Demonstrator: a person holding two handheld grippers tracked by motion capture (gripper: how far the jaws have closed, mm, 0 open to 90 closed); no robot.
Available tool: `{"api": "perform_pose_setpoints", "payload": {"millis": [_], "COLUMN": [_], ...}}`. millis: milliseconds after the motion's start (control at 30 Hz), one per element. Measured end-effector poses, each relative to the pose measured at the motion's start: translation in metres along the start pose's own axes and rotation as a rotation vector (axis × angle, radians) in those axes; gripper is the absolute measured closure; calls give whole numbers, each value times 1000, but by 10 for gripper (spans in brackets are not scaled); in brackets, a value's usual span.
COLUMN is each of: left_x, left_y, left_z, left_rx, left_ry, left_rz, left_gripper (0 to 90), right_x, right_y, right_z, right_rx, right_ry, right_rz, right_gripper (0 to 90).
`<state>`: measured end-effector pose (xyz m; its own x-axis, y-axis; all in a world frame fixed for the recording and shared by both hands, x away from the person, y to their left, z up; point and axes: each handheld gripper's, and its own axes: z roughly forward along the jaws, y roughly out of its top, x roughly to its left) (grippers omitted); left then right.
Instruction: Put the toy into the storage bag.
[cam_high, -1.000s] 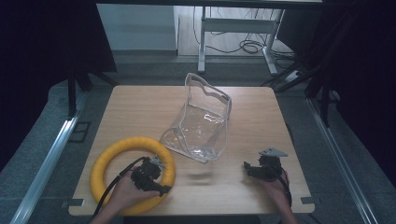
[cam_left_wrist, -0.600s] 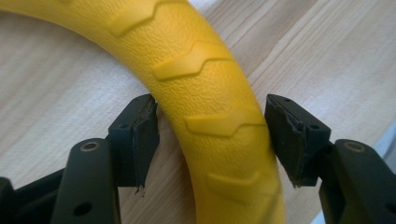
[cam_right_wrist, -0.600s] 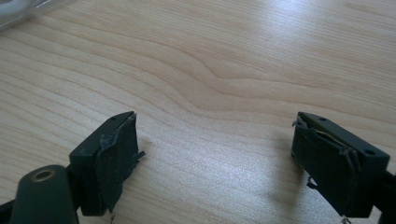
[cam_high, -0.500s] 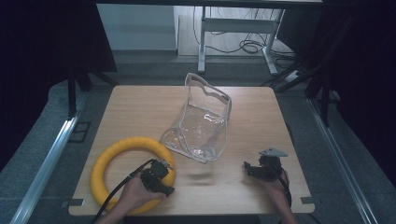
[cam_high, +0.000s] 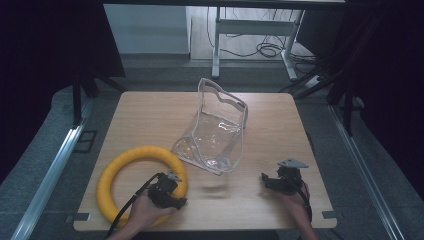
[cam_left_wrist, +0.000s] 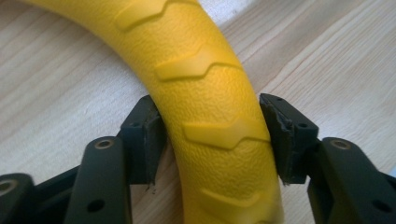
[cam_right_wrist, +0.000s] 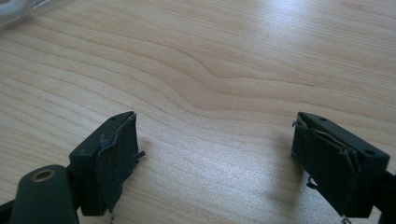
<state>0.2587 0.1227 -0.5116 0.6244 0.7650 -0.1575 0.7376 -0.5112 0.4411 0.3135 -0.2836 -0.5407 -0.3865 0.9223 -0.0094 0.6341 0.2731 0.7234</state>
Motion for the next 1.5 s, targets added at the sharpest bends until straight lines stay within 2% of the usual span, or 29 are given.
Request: {"api": "perform_pose_setpoints", "payload": {"millis": [67, 133, 333, 467, 600, 767, 1100, 1233, 1500], "left_x": [4, 6, 6, 8, 12, 22, 33, 34, 35], "left_y": [-5, -11, -18, -20, -21, -22, -25, -23, -16], "left_z": [-2, -4, -17, -30, -50, -80, -117, -127, -142], "left_rx": [-31, -59, -107, -143, -179, -264, -407, -460, -515], "left_ry": [-26, -49, -78, -114, -142, -184, -172, -151, -161], "left_rz": [-41, -62, -73, -87, -77, -89, -76, -63, -45], "left_gripper": [453, 464, 477, 482, 483, 483, 487, 489, 492], "right_x": [0, 0, 0, 0, 0, 0, 0, 0, 0], "right_y": [0, 0, 0, 0, 0, 0, 0, 0, 0], "right_z": [0, 0, 0, 0, 0, 0, 0, 0, 0], "right_rx": [0, 0, 1, 1, 1, 1, 3, 4, 4], "right_ry": [0, -1, -2, -4, -4, -5, -8, -12, -15], "right_rz": [0, 0, 2, 4, 6, 9, 13, 14, 15], "right_gripper": [147, 147, 147, 148, 148, 148, 148, 147, 147]}}
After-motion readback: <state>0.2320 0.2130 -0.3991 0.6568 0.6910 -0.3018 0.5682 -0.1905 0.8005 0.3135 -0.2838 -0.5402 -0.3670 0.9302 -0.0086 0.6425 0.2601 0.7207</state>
